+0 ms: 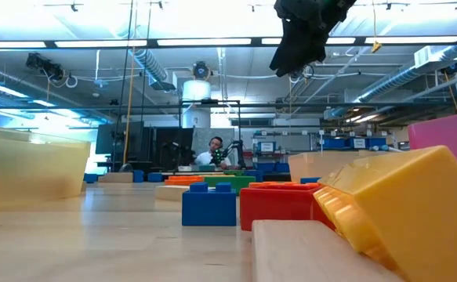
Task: Sort blocks by size
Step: Put the large blue game piece into the yellow bin, then put the small blue game piece into the red bin
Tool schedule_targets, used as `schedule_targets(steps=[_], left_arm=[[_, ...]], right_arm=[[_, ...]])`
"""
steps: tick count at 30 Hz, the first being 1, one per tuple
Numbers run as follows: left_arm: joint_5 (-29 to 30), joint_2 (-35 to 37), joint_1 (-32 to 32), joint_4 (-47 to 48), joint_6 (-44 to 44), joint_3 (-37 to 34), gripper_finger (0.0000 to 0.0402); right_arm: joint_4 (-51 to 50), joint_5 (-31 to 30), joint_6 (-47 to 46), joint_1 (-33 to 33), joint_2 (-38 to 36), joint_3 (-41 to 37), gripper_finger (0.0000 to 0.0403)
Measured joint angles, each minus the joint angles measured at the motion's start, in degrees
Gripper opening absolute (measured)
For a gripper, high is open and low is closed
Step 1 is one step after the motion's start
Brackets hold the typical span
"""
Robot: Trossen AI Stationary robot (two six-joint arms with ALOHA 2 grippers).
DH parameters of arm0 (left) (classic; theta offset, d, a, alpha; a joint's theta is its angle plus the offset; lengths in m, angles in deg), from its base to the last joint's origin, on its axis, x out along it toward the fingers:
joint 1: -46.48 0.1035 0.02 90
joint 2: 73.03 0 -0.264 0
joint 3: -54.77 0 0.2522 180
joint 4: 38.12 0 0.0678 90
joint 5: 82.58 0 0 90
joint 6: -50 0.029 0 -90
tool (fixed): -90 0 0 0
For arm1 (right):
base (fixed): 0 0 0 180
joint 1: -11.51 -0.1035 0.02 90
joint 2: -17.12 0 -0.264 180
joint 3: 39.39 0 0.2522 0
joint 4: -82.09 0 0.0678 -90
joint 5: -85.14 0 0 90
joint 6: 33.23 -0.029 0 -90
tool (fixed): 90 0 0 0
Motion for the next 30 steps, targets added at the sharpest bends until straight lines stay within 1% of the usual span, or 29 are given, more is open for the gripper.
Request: schedule_targets(steps=[5, 10, 14, 19, 24, 27, 30], left_arm=[[-0.01, 0.0, 0.01, 0.49, -1.31, 0.0, 0.0144], [-0.41, 0.0, -0.01, 1.65, -0.98, 0.0, 0.0152], [0.93, 0.0, 0.01, 2.36, 3.55, 0.18, 0.0153], [4.78, 0.13, 0.98, 3.85, 10.13, 2.52, 0.0153], [5.61, 0.13, 2.75, 3.78, 11.71, 3.61, 0.0153], [7.18, 0.13, 4.16, 6.09, 15.75, 3.58, 0.0153], [6.74, 0.13, 5.54, 7.56, 17.57, 3.58, 0.0153]], right_arm=[[0.0, 0.5, 0.0, 0.02, 0.0, 0.0, 0.0195], [0.0, 0.76, 0.09, 0.02, 0.0, 0.0, 0.0196], [-0.1, 0.76, 0.15, 0.02, 0.0, 0.0, 0.0193], [-0.15, 0.76, -0.32, 0.02, 0.02, 0.0, 0.0195], [0.65, 0.76, -0.44, 0.02, 0.02, 0.0, 0.0196], [1.31, 0.77, -0.44, 0.02, 0.02, 0.0, 0.0195], [1.4, 0.79, -0.46, 0.02, 0.02, 0.0, 0.0195]])
